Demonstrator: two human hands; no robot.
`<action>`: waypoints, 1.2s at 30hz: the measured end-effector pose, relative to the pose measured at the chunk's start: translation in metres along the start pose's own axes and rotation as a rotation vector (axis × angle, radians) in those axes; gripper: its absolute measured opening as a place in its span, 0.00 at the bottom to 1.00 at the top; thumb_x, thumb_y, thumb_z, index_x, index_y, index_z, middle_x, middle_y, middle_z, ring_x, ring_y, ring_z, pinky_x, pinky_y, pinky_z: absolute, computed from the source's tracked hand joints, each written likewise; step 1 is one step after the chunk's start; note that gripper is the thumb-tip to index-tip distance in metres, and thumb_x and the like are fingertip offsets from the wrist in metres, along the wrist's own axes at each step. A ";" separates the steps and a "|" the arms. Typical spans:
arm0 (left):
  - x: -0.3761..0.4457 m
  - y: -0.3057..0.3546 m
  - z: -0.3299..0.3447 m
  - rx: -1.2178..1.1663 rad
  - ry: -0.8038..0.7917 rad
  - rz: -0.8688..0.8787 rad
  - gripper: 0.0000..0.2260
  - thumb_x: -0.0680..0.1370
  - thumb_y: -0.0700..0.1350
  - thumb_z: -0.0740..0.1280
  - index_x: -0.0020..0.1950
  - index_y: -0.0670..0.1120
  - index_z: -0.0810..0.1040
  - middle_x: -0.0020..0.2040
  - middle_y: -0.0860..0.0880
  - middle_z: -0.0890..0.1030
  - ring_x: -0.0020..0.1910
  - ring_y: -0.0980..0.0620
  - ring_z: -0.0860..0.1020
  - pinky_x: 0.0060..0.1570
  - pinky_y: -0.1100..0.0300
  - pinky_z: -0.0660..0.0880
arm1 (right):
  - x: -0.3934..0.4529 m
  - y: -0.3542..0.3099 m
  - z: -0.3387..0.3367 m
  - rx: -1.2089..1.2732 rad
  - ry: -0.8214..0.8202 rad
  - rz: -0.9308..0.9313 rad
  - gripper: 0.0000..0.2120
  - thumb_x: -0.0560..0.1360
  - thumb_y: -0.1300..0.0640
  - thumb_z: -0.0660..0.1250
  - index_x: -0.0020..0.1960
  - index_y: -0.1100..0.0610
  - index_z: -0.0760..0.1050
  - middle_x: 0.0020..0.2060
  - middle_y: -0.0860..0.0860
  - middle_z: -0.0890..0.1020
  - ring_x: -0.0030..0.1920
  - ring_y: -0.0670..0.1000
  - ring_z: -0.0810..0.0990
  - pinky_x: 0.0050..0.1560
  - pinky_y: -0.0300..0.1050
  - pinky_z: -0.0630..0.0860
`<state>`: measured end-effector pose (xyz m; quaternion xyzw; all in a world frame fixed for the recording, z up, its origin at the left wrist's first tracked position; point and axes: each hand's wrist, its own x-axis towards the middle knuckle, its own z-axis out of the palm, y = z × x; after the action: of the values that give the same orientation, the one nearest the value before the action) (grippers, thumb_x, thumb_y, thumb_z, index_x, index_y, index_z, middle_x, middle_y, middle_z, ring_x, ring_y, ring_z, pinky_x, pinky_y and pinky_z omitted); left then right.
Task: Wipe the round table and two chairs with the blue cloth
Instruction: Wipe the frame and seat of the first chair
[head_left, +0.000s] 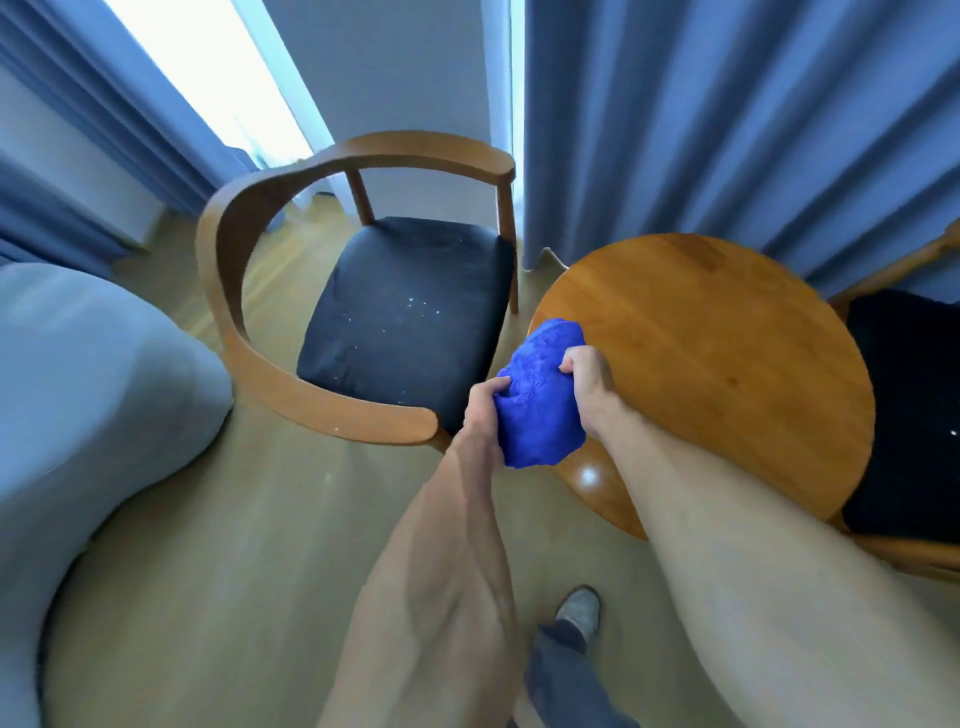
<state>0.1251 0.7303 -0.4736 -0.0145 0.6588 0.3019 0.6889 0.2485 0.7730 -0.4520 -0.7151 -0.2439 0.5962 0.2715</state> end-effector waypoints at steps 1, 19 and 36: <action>-0.001 0.011 -0.013 0.025 0.087 0.092 0.15 0.66 0.48 0.69 0.52 0.48 0.82 0.49 0.47 0.85 0.47 0.42 0.83 0.53 0.48 0.79 | -0.004 -0.005 0.011 -0.076 0.015 -0.019 0.09 0.54 0.56 0.59 0.31 0.53 0.59 0.30 0.49 0.65 0.34 0.53 0.60 0.36 0.45 0.59; 0.034 0.049 -0.225 0.579 0.983 0.446 0.18 0.81 0.51 0.57 0.69 0.48 0.71 0.61 0.45 0.75 0.58 0.43 0.76 0.56 0.50 0.69 | -0.017 0.075 0.202 -0.900 0.030 -0.342 0.26 0.75 0.57 0.62 0.72 0.56 0.62 0.62 0.59 0.71 0.61 0.61 0.72 0.54 0.52 0.70; 0.104 0.068 -0.334 0.605 0.876 0.252 0.21 0.82 0.47 0.55 0.75 0.44 0.63 0.66 0.38 0.70 0.62 0.38 0.74 0.61 0.47 0.68 | 0.005 0.117 0.313 -1.576 0.163 -0.923 0.48 0.65 0.28 0.59 0.78 0.49 0.53 0.51 0.57 0.74 0.49 0.58 0.71 0.64 0.66 0.62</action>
<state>-0.2102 0.6881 -0.5871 0.1387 0.9382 0.1448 0.2822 -0.0561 0.7207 -0.5797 -0.5647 -0.8217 0.0374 -0.0671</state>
